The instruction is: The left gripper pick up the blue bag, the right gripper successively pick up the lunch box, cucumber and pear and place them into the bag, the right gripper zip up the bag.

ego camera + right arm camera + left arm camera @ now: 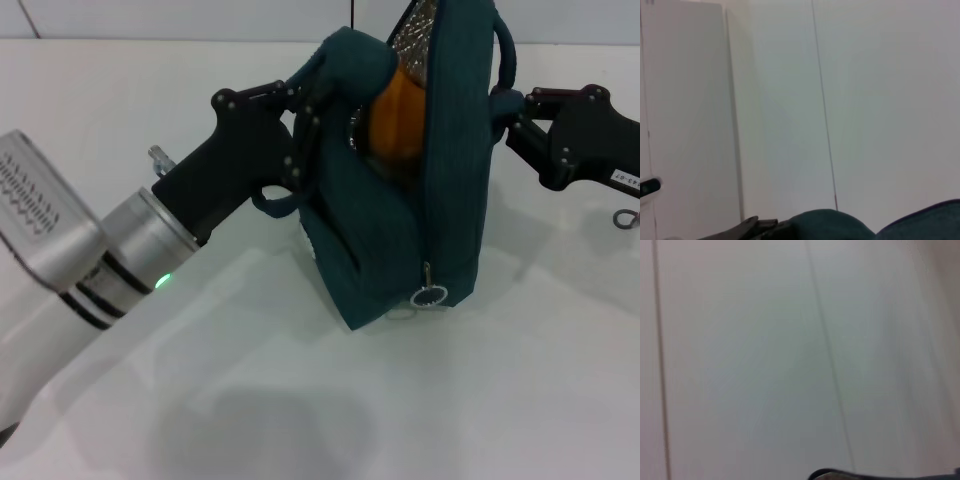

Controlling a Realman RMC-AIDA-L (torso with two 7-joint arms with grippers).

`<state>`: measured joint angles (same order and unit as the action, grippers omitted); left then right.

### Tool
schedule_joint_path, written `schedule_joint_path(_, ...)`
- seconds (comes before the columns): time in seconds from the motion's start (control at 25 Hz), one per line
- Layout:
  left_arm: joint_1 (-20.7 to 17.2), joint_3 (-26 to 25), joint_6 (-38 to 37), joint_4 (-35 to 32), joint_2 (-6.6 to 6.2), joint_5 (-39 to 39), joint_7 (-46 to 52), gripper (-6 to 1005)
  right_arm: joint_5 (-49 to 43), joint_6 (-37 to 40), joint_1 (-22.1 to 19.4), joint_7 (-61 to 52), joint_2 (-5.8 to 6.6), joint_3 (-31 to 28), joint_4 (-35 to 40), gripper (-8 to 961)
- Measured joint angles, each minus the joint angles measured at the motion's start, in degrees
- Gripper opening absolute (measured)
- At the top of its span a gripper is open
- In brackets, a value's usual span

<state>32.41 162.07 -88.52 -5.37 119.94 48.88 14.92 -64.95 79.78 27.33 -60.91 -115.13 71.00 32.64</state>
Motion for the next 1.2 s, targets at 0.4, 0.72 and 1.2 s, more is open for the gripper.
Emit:
schedule_joint_path(0.4,3.17,0.0,7.6,-0.55,0.19,2.55,5.42,82,0.0,-3.33,0.4,2.73,-0.01,-0.11,0.59,228)
schedule_joint_path(0.72,3.09,0.0,7.64,-0.93,0.32,3.8,3.36,150,0.27,-2.52,-1.64,3.34,0.85,-1.25,1.03,393)
schedule_joint_path(1.2,3.23,0.0,7.31,-1.04,0.41,3.88,3.02,151,-5.78,4.75,-2.8,-5.21,6.47,-4.3,2.35,576)
